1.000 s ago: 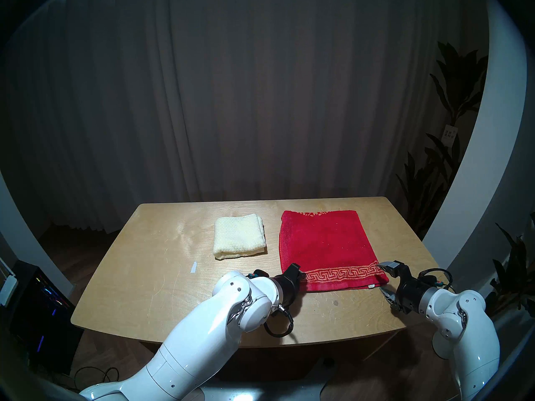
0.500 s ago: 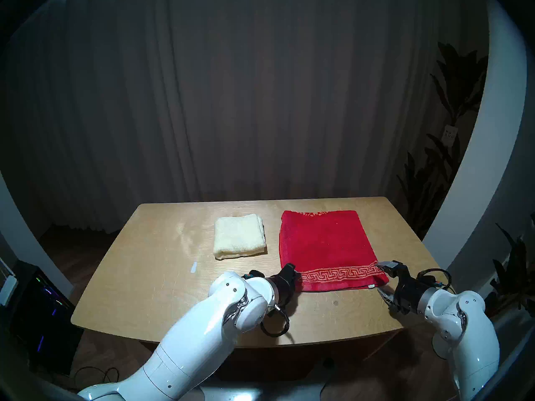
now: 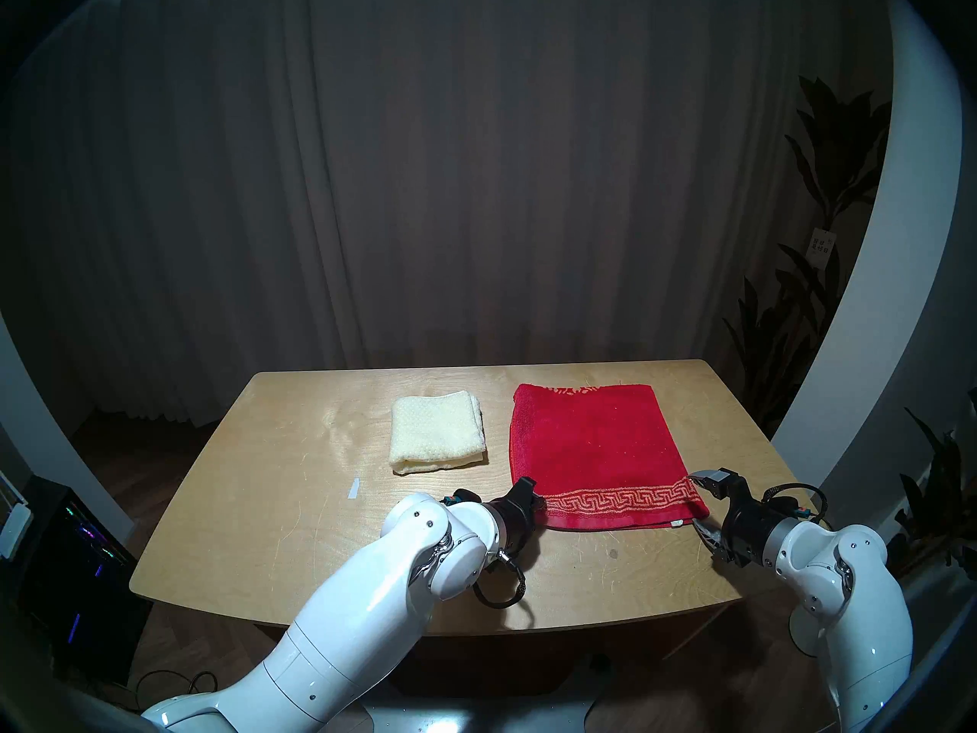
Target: Fold each towel twice and stack them on table
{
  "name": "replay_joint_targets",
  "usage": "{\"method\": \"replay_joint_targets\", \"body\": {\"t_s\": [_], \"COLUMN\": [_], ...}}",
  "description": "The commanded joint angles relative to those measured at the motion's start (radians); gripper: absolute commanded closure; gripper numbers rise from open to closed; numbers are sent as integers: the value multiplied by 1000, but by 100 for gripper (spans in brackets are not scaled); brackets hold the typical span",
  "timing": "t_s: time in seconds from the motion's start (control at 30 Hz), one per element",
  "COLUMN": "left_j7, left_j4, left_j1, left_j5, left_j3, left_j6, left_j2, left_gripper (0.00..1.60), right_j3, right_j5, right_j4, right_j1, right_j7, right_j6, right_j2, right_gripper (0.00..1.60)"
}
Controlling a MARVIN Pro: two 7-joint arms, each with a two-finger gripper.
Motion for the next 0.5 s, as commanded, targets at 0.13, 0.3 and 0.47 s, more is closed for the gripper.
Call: {"method": "replay_joint_targets", "body": {"t_s": [0.13,0.3,0.47], "left_j7": [17,22,18], "left_j4": [79,95,103], "left_j1": [0,-8,-15], "left_j5": [-5,-13,-12], "left_j3": [-22,-31,-29], "left_j6": [6,7,11], "left_j2": [30,26,24], "left_gripper": [30,31,43], "right_j3": [-156,-168,-190], "right_j5": [-3,6,1], "right_j4": [91,107,135], "right_j1": [173,185,201], "right_j7": [13,10,4], "right_j6": [-67,-49,-52], "right_j2": [13,10,10], "right_gripper": [0,0,0]}}
